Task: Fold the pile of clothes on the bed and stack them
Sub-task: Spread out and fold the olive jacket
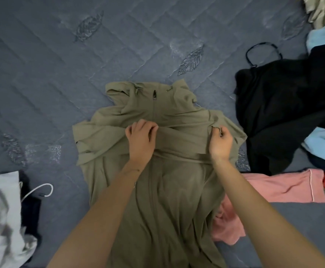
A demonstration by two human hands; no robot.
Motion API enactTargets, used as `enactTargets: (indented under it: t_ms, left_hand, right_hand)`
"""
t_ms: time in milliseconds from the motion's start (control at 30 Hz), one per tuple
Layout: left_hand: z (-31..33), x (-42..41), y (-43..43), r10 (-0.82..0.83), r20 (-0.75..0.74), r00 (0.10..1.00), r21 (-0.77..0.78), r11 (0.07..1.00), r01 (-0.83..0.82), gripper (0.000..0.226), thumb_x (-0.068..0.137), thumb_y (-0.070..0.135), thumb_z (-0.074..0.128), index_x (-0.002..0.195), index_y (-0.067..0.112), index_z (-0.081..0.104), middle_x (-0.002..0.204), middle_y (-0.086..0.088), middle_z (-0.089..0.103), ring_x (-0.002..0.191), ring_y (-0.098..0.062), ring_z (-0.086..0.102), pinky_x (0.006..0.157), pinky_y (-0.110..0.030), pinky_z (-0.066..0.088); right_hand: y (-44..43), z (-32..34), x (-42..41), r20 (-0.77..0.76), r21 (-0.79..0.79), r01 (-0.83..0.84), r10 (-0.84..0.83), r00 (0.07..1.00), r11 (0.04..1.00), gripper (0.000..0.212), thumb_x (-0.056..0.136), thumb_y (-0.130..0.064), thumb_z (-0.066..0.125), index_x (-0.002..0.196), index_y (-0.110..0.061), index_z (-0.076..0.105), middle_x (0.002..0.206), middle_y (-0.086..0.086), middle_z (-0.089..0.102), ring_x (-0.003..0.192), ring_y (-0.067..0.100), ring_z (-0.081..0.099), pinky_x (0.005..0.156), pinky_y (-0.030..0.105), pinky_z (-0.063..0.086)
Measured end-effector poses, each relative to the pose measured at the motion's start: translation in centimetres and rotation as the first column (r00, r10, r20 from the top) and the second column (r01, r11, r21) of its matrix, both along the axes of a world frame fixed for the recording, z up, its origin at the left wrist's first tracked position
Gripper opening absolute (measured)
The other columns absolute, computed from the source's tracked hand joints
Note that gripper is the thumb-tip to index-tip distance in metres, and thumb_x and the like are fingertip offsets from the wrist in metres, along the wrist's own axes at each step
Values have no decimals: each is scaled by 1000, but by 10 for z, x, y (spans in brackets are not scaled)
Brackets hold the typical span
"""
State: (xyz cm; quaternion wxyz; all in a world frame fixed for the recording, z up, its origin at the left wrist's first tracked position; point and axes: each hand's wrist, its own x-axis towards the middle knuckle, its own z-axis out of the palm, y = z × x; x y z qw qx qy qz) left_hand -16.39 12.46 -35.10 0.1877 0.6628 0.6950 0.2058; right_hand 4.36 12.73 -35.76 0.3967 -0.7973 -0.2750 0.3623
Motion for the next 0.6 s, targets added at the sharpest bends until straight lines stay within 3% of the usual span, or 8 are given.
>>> enactTargets:
  t_ms: [100, 167, 200, 267, 400, 500, 600]
  left_hand:
    - [-3, 4, 0, -45, 22, 999, 11, 999, 45, 15, 95, 15, 57, 101, 15, 71, 102, -5, 64, 95, -27, 58, 96, -30, 22]
    - [-11, -1, -6, -105, 9, 994, -146, 984, 105, 24, 98, 19, 55, 118, 18, 67, 127, -6, 59, 121, -28, 50, 113, -42, 14]
    - [-15, -6, -9, -129, -12, 992, -224, 967, 123, 30, 99, 20, 52, 128, 20, 62, 140, -6, 50, 134, -27, 40, 116, -46, 7]
    - [-22, -19, -13, -152, -68, 986, -285, 950, 127, 41, 101, 25, 47, 142, 25, 48, 156, -4, 31, 147, -22, 19, 118, -48, -2]
    - [-36, -40, -14, -171, -181, 968, -377, 922, 92, 57, 102, 37, 42, 153, 33, 18, 163, -2, 6, 150, -21, -2, 116, -50, -12]
    - [-49, -50, -17, -238, -237, 942, -493, 865, 94, 63, 101, 47, 35, 153, 38, 1, 163, -2, -7, 150, -21, -10, 116, -54, -10]
    - [-58, -55, -14, -313, -203, 928, -582, 801, 143, 66, 100, 51, 34, 153, 39, -3, 163, -1, -13, 149, -19, -15, 117, -57, -6]
  right_hand:
    - [-2, -9, 4, 52, -46, 34, -32, 998, 998, 21, 95, -1, 46, 75, -6, 51, 71, 9, 49, 77, 21, 43, 73, 30, 32]
    - [-4, -13, 5, 70, -119, 42, -34, 997, 992, 14, 97, -7, 49, 102, -1, 61, 98, 15, 62, 95, 22, 53, 87, 31, 38]
    - [-5, -15, 5, 73, -157, 22, -10, 997, 987, 22, 96, -10, 53, 115, 1, 59, 113, 16, 62, 108, 24, 55, 97, 32, 37]
    - [-6, -17, -1, 159, -207, -74, 108, 981, 976, 40, 94, -14, 59, 131, -2, 52, 130, 16, 56, 125, 30, 48, 109, 35, 31]
    - [-5, -13, -26, 368, -225, -312, 378, 850, 923, 53, 91, -24, 63, 140, -15, 47, 146, 10, 42, 141, 27, 31, 117, 42, 17]
    - [-1, -18, -46, 373, -296, -457, 542, 753, 838, 61, 93, -34, 59, 149, -23, 36, 158, 4, 26, 149, 23, 12, 120, 42, 4]
    - [4, -31, -57, 282, -440, -540, 682, 675, 717, 70, 94, -45, 54, 154, -32, 19, 164, 0, 6, 150, 21, -5, 118, 43, -9]
